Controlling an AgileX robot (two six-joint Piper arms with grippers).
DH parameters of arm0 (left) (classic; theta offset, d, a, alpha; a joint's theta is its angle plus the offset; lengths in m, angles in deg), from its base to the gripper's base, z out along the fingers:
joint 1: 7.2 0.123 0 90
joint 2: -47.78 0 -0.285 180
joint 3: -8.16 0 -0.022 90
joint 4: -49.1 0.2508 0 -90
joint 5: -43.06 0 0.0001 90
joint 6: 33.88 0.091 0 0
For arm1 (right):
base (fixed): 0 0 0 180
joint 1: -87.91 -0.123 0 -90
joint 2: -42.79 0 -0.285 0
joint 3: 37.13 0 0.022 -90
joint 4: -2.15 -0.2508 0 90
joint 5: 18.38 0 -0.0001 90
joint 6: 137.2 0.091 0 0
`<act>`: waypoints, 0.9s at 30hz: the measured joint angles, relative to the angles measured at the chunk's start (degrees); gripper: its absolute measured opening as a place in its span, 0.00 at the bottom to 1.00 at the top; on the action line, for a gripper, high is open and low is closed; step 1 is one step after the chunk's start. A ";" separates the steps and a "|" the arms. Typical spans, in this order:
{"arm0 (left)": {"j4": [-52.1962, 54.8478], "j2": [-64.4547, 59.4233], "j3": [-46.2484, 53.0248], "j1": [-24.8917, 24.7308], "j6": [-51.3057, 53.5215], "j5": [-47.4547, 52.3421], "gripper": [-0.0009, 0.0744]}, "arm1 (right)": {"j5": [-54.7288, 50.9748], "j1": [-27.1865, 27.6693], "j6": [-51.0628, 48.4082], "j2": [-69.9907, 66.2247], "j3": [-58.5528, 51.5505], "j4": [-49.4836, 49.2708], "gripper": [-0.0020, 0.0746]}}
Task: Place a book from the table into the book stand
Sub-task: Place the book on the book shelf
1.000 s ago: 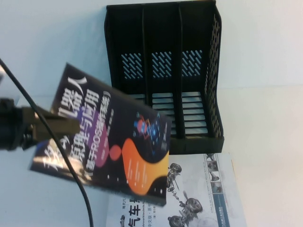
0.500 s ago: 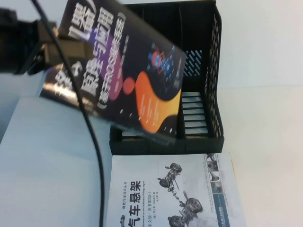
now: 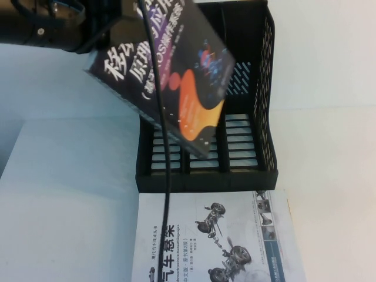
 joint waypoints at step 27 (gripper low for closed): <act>3.98 -1.37 -1.24 0.00 7.85 -2.38 0.16 | 0.50 0.00 1.57 0.00 0.00 0.00 0.02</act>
